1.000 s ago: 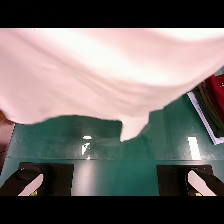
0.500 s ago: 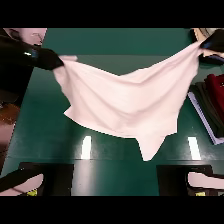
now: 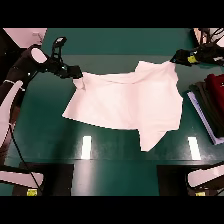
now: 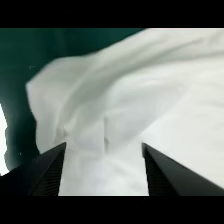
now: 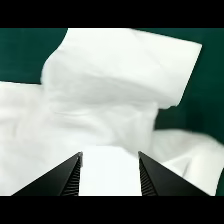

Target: Fold the shirts.

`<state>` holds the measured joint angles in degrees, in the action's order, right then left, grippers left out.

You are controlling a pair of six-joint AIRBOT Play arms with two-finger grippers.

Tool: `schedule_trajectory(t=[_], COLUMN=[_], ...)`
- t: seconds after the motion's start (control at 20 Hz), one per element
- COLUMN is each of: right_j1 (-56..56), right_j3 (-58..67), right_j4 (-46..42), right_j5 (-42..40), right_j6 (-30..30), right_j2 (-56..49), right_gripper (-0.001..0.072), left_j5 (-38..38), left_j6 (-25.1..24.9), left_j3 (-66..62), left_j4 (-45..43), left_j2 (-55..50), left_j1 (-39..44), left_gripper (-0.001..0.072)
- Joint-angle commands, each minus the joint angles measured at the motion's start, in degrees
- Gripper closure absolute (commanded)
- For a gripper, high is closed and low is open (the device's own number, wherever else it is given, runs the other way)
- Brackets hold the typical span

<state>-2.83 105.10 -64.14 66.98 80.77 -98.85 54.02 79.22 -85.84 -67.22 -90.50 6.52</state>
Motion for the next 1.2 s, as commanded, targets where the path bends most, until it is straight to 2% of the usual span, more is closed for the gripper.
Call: schedule_trajectory(t=[0.0,0.15,0.2,0.25,0.3,0.5,0.6,0.7,0.75,0.8,0.85,1.15], right_j1=[1.8,4.6,5.3,5.7,5.8,6.3,6.3,6.3,6.3,6.3,6.3,6.3], right_j3=[-0.1,-0.2,-0.2,-0.8,-2.7,-16.0,-22.4,-27.3,-29.2,-30.9,-32.4,-37.3], right_j4=[4.3,7.8,7.7,7.7,7.7,7.7,7.7,7.7,7.7,7.7,7.7,7.6], right_j5=[1.6,12.6,17.0,20.2,22.3,22.8,21.8,20.4,19.9,19.6,19.4,16.9], right_j6=[-0.3,-4.8,-5.7,-6.4,-6.8,-9.3,-9.6,-9.9,-9.9,-9.9,-9.9,-9.9], right_j2=[-0.2,2.5,3.6,4.7,6.5,15.8,20.2,23.7,25.1,26.5,27.8,33.2], right_gripper=[0.0300,0.0303,0.0303,0.0303,0.0303,0.0303,0.0303,0.0303,0.0303,0.0303,0.0303,0.0303], left_j5=[5.7,16.9,19.4,21.2,22.6,26.4,25.4,21.3,19.5,18.4,17.7,15.7], left_j6=[0.1,-0.1,-0.1,-0.2,-0.3,-7.5,-10.8,-12.7,-13.6,-14.6,-15.3,-15.9], left_j3=[-4.0,-6.6,-5.7,-3.8,-0.6,17.0,25.1,30.2,31.5,32.2,32.5,33.7], left_j4=[-5.6,-5.9,-5.0,-3.1,-0.4,7.3,7.5,7.8,8.2,9.5,11.1,15.1], left_j2=[-1.0,0.8,1.6,2.5,3.6,6.8,7.0,7.0,7.0,7.0,7.0,7.0], left_j1=[-1.0,-7.0,-9.6,-12.2,-14.8,-22.3,-24.2,-24.8,-24.8,-24.8,-24.8,-24.7], left_gripper=[0.0154,0.0167,0.0286,0.0349,0.0347,0.0346,0.0346,0.0345,0.0305,0.0145,0.0094,0.0116])
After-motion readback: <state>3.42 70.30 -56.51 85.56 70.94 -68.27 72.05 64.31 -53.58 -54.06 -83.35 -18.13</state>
